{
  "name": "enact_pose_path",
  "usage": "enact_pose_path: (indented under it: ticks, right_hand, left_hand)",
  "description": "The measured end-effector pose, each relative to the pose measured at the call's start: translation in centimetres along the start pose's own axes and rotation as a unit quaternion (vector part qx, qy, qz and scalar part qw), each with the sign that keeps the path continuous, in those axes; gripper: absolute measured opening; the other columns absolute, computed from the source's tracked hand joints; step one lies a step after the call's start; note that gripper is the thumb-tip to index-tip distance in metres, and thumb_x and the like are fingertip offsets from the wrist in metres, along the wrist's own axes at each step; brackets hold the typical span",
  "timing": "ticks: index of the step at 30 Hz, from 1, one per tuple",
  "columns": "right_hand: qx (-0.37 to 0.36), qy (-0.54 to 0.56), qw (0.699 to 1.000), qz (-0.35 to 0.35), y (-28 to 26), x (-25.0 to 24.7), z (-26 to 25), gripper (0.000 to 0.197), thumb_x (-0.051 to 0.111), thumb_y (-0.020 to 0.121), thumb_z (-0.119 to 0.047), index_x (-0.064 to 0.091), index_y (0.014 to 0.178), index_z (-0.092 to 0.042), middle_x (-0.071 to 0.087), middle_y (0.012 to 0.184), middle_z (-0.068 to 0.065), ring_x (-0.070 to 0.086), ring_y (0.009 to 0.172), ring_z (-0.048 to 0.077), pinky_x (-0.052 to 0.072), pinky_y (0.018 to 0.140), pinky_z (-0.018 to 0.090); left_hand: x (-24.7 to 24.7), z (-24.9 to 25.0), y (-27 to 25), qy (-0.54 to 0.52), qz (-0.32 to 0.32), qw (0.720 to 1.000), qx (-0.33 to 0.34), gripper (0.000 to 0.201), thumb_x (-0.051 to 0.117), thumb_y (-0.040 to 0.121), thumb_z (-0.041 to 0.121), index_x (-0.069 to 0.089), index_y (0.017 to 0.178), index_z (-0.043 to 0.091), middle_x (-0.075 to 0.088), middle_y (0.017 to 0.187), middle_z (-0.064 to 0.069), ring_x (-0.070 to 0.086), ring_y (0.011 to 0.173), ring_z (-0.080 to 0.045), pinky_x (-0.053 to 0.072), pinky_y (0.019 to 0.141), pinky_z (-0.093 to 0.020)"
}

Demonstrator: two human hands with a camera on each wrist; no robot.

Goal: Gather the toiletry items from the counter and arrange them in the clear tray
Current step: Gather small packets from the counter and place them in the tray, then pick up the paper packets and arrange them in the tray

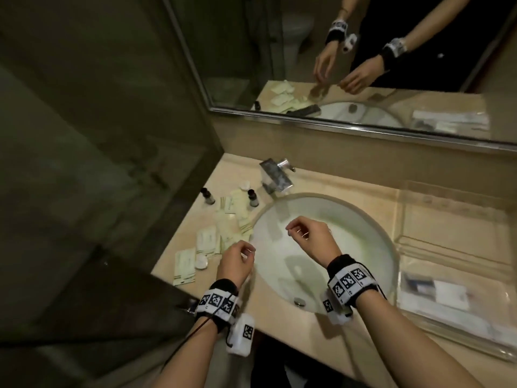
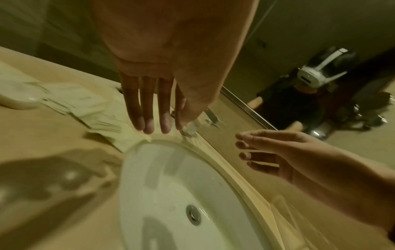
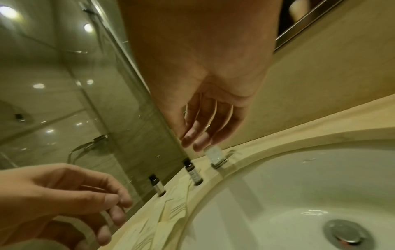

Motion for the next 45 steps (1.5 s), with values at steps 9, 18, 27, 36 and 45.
enact_pose_path:
  ticks: [9,18,27,36,45]
  right_hand:
    - [0.037,-0.078,0.994,-0.070,6.9,11.5,-2.4,0.007,0.066,0.087,-0.020,0.067,0.093,-0.016,0.068,0.083,-0.007,0.062,0.070,0.010,0.053,0.070,0.025]
    - [0.207,-0.143,0.968,0.003,11.0,16.1,2.3,0.032,0.073,0.082,-0.030,0.057,0.105,-0.014,0.059,0.102,0.003,0.061,0.091,0.023,0.051,0.079,0.036]
    - [0.286,-0.129,0.949,0.019,11.3,17.6,4.6,0.035,0.075,0.079,-0.029,0.048,0.096,-0.016,0.061,0.095,0.005,0.060,0.087,0.026,0.049,0.075,0.038]
    - [0.282,-0.048,0.958,0.017,11.6,17.0,4.0,0.015,0.075,0.082,-0.016,0.061,0.087,-0.015,0.061,0.084,0.002,0.064,0.073,0.023,0.059,0.072,0.041]
    - [0.219,0.065,0.973,0.042,10.9,12.6,-1.0,0.015,0.075,0.082,-0.012,0.065,0.093,-0.008,0.054,0.079,0.000,0.056,0.060,0.014,0.055,0.046,0.022]
  left_hand:
    - [-7.8,-10.6,4.7,-0.042,0.039,0.993,-0.105,0.011,0.062,0.084,0.013,0.064,0.084,0.024,0.066,0.079,0.003,0.062,0.071,-0.017,0.056,0.074,-0.035]
    - [-5.7,-12.1,11.6,-0.058,-0.015,0.990,-0.127,0.031,0.079,0.073,0.022,0.060,0.096,0.012,0.066,0.091,-0.004,0.063,0.087,-0.022,0.054,0.080,-0.033]
    - [-2.8,-10.4,14.3,0.006,-0.015,0.991,-0.130,0.073,0.080,0.073,0.020,0.035,0.129,0.005,0.047,0.127,-0.015,0.056,0.111,-0.032,0.052,0.090,-0.041]
    - [-3.5,-9.8,14.7,-0.076,0.002,0.986,-0.149,0.054,0.073,0.077,0.002,0.032,0.109,0.017,0.060,0.118,-0.015,0.063,0.103,-0.032,0.054,0.089,-0.043]
    - [-8.2,-7.3,13.8,-0.225,0.034,0.965,-0.134,0.046,0.073,0.077,-0.001,0.037,0.101,0.014,0.068,0.089,-0.009,0.067,0.079,-0.020,0.057,0.072,-0.031]
Point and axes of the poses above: each hand's wrist, its own y-axis towards the middle knuckle, its own x-axis out of the palm, z = x × y, the point moved 10 cm from there along y, towards the middle knuckle
